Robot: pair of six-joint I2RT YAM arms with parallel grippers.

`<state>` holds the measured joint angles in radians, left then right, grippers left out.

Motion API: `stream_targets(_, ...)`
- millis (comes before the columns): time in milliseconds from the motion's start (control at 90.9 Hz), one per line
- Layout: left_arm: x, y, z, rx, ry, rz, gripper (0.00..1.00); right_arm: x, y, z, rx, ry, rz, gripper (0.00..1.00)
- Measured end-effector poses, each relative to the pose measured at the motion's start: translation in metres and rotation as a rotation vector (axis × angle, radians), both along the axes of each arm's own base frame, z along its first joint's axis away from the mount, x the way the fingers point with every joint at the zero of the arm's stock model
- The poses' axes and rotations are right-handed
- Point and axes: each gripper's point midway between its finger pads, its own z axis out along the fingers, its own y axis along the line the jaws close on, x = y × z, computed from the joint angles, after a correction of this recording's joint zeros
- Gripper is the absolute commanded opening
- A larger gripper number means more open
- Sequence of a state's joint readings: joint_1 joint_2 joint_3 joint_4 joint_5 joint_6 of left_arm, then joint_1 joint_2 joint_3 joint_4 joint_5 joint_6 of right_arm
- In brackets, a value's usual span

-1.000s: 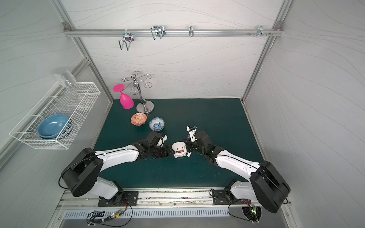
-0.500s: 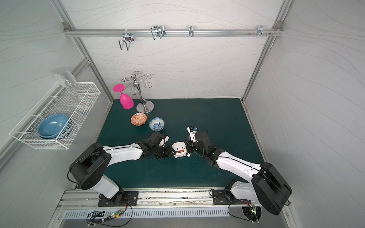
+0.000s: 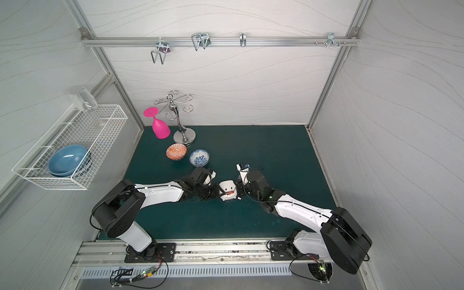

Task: Remove the battery from the alarm
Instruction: Release the battery from the alarm.

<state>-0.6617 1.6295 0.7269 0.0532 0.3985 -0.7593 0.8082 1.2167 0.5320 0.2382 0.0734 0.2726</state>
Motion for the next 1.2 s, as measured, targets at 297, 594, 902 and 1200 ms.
stream_targets(297, 0.0, -0.001, 0.001, -0.017, 0.01, 0.01, 0.38, 0.008, -0.008, -0.003, 0.094, 0.032, -0.09, 0.0)
stream_targets(594, -0.001, -0.003, 0.001, -0.053, 0.017, 0.032, 0.35, 0.018, -0.018, -0.007, 0.305, 0.144, -0.194, 0.0)
stream_targets(902, -0.001, -0.005, 0.001, -0.047, 0.006, 0.041, 0.36, 0.023, -0.022, -0.005, 0.374, 0.174, -0.243, 0.0)
stream_targets(1200, 0.0, -0.007, -0.002, -0.019, -0.008, 0.04, 0.44, 0.025, -0.026, 0.015, 0.454, 0.164, -0.242, 0.0)
